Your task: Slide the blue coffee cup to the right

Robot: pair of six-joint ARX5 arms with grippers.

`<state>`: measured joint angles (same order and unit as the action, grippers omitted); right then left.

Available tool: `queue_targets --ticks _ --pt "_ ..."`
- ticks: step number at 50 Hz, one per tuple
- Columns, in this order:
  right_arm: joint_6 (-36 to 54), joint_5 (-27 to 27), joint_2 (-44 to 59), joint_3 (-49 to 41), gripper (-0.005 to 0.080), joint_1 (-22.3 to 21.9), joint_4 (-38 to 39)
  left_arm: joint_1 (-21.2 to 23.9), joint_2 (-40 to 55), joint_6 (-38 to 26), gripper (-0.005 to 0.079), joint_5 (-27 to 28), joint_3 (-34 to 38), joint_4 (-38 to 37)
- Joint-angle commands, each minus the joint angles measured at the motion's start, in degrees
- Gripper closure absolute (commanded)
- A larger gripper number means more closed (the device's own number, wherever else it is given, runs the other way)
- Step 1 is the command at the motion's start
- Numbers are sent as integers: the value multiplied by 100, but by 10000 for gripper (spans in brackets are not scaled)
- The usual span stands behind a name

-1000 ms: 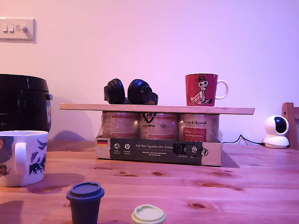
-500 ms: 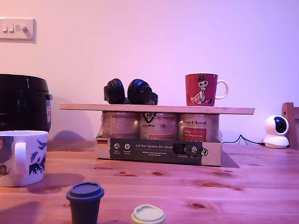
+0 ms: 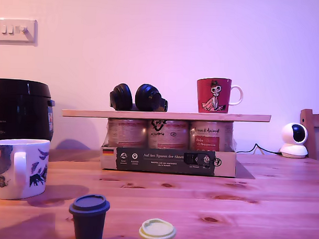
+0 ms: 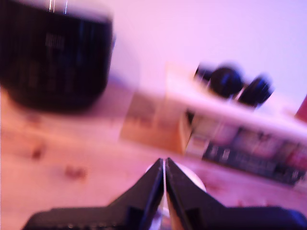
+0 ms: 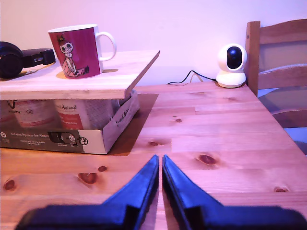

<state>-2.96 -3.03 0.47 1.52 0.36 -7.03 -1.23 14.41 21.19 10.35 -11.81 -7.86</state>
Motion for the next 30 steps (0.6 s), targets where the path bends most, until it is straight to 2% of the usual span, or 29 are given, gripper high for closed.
queue_targets --ticks 1,10,15,30 --pt "-17 -7 -37 57 765 -37 11 -11 487 22 763 -15 -275 -79" --pt "-15 -4 -37 57 765 -37 -13 -11 2184 -66 763 111 -986 -208" --pt "-15 -4 -37 57 765 -37 -13 -11 3178 -374 763 236 -1410 -310" --pt "-15 -4 -37 57 765 -37 -13 -15 5471 -992 763 -37 -2774 -909"
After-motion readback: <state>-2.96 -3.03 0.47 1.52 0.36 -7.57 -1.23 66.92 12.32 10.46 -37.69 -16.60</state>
